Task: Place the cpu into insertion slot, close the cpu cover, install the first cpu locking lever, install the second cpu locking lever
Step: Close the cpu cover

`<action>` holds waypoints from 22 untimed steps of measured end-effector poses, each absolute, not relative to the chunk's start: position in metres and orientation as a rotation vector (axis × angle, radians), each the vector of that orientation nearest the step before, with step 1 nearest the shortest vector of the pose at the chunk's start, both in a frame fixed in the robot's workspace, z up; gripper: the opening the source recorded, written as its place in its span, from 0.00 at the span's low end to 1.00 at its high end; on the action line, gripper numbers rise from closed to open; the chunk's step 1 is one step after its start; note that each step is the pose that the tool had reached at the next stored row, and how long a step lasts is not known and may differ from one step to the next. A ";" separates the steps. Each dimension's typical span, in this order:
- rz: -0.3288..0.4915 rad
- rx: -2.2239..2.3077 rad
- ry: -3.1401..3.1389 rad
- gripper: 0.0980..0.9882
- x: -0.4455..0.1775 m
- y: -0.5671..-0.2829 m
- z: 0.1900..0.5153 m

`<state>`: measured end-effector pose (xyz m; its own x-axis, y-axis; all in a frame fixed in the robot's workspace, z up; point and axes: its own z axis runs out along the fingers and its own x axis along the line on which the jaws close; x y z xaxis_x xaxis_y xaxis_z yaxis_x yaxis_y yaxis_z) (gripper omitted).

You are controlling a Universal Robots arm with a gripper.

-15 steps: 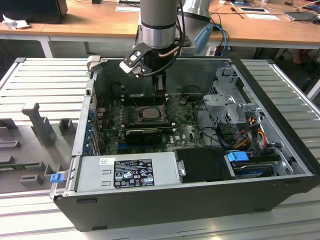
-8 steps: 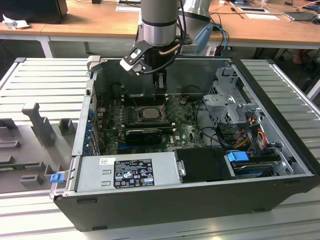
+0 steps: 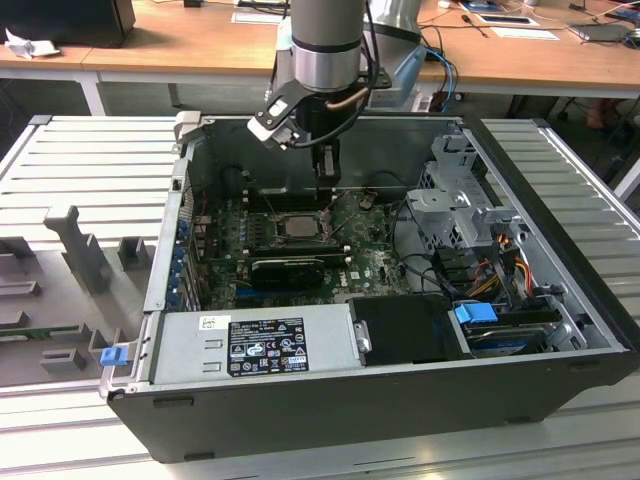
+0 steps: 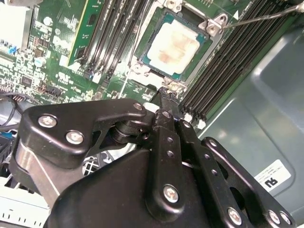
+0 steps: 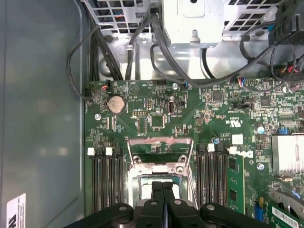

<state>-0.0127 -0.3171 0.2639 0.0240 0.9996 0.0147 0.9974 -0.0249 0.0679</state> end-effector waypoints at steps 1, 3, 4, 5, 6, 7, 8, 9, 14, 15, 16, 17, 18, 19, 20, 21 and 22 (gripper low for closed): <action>0.090 2.220 2.167 0.01 -0.012 -0.317 0.264; 0.089 2.220 2.167 0.01 -0.010 -0.317 0.264; 0.089 2.220 2.167 0.01 -0.009 -0.317 0.264; 0.088 2.221 2.167 0.01 -0.008 -0.317 0.265; 0.087 2.222 2.168 0.01 -0.006 -0.317 0.266; 0.087 2.222 2.168 0.01 -0.006 -0.317 0.268; 0.086 2.222 2.168 0.01 -0.006 -0.317 0.269; 0.086 2.222 2.168 0.01 -0.005 -0.317 0.272; 0.084 2.223 2.169 0.01 0.000 -0.317 0.276; 0.083 2.224 2.170 0.01 0.002 -0.317 0.276; 0.082 2.224 2.170 0.01 0.002 -0.317 0.277; 0.082 2.224 2.170 0.01 0.003 -0.317 0.279; 0.082 2.224 2.170 0.01 0.003 -0.317 0.281; 0.082 2.224 2.170 0.01 0.003 -0.317 0.283; 0.082 2.224 2.170 0.01 0.004 -0.317 0.283; 0.082 2.224 2.170 0.01 0.006 -0.317 0.283; 0.082 2.224 2.170 0.01 0.008 -0.317 0.283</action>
